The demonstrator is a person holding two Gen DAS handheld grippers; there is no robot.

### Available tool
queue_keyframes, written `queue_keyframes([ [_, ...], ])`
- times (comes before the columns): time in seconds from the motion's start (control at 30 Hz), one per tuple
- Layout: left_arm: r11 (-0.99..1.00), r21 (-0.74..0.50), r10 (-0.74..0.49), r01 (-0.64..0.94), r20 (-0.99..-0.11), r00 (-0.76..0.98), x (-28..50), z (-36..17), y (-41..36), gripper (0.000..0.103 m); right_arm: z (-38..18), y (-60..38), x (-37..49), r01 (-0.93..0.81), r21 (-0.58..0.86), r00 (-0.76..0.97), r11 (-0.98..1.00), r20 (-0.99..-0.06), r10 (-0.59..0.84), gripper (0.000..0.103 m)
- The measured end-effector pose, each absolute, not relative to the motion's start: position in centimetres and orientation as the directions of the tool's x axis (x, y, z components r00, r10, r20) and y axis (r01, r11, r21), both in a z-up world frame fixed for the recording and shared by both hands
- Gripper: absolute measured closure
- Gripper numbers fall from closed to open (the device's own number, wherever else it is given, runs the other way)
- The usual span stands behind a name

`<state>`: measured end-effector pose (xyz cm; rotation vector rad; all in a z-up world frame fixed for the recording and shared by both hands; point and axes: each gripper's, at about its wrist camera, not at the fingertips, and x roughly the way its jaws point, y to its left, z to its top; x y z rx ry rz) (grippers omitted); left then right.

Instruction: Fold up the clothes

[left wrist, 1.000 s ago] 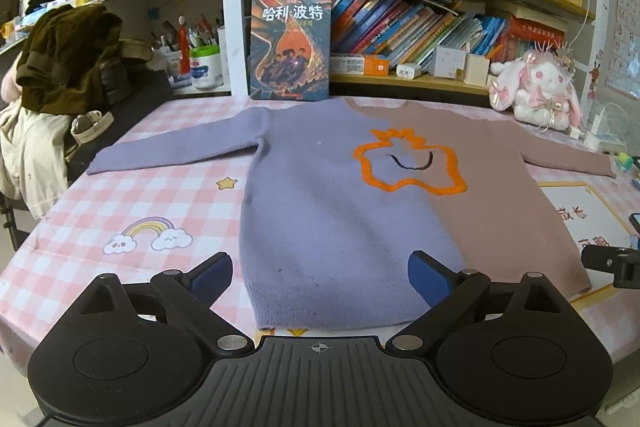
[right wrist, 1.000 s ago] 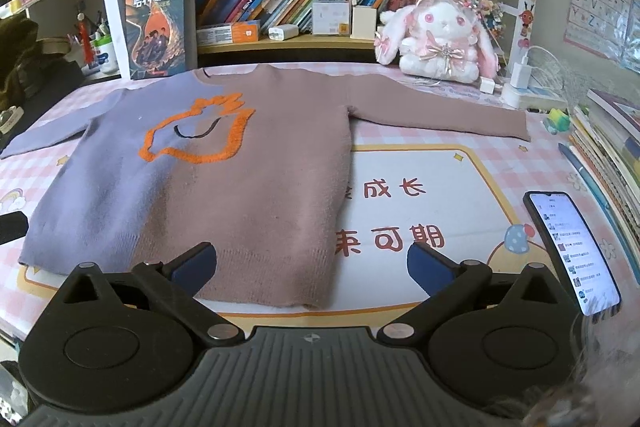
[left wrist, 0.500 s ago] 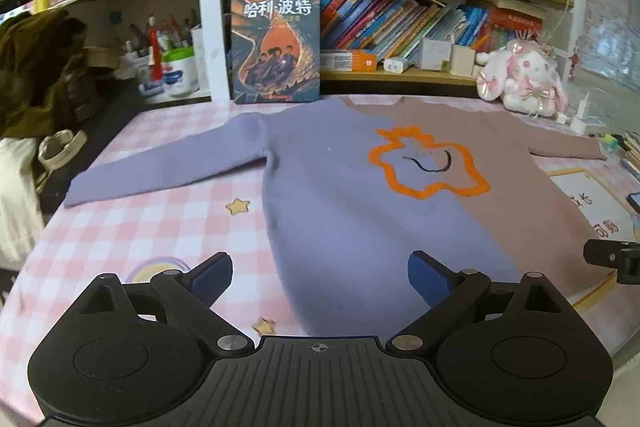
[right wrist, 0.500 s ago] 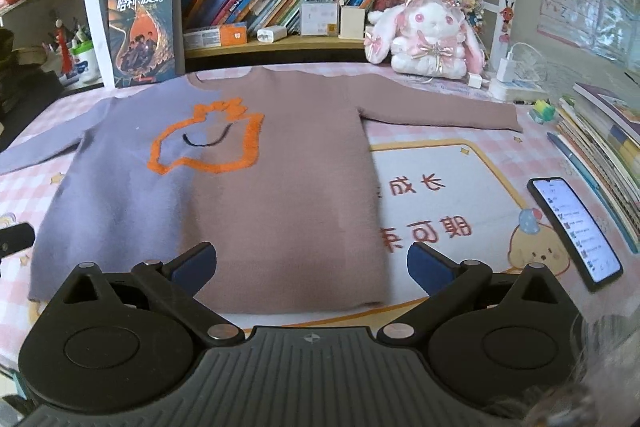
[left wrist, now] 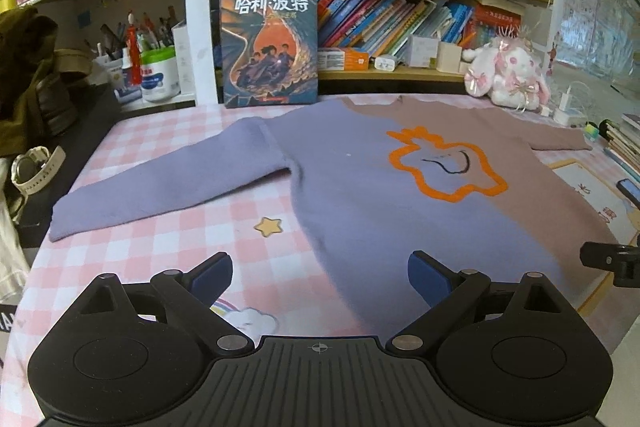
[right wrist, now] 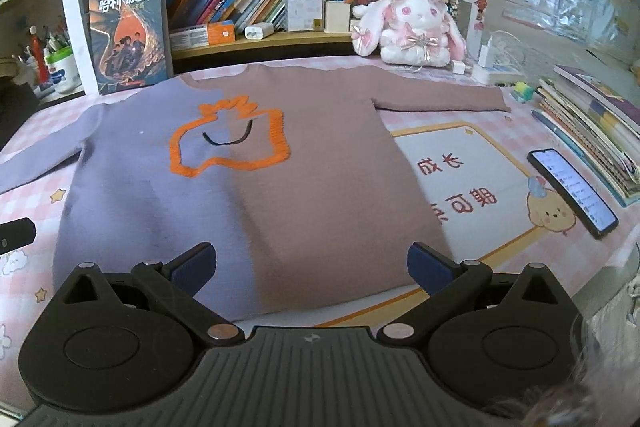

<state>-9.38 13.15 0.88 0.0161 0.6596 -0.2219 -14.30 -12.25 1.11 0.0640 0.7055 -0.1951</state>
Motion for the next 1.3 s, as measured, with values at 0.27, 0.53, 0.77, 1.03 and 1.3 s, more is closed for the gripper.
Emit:
queue_keyframes([
  [0.27,0.985,-0.073,-0.169,0.157,-0.612,0.772,-7.4,0.3,16.5,0.006,1.1,-10.0,-13.5,0.226,-0.018,0.737,0.974,-0.651,-0.183,0.000],
  [0.53,0.995,-0.091,-0.094,0.046,-0.653,0.751,-4.6,-0.9,20.3,0.006,1.1,-8.6,-12.5,0.222,-0.036,0.734,0.974,-0.652,-0.191,0.000],
  [0.77,0.993,-0.114,-0.062,-0.017,-0.650,0.758,-2.5,-1.6,23.1,0.007,0.9,-8.4,-11.8,0.238,-0.045,0.722,0.970,-0.660,-0.208,0.000],
  [1.03,0.974,-0.170,0.014,-0.153,-0.624,0.781,0.2,-2.4,27.1,0.015,0.8,-8.8,-11.5,0.264,-0.065,0.703,0.962,-0.671,-0.238,0.000],
  [1.3,0.908,-0.232,0.131,-0.349,-0.634,0.762,2.2,-3.5,31.2,0.019,0.9,-9.4,-11.1,0.286,-0.089,0.688,0.954,-0.675,-0.269,0.000],
])
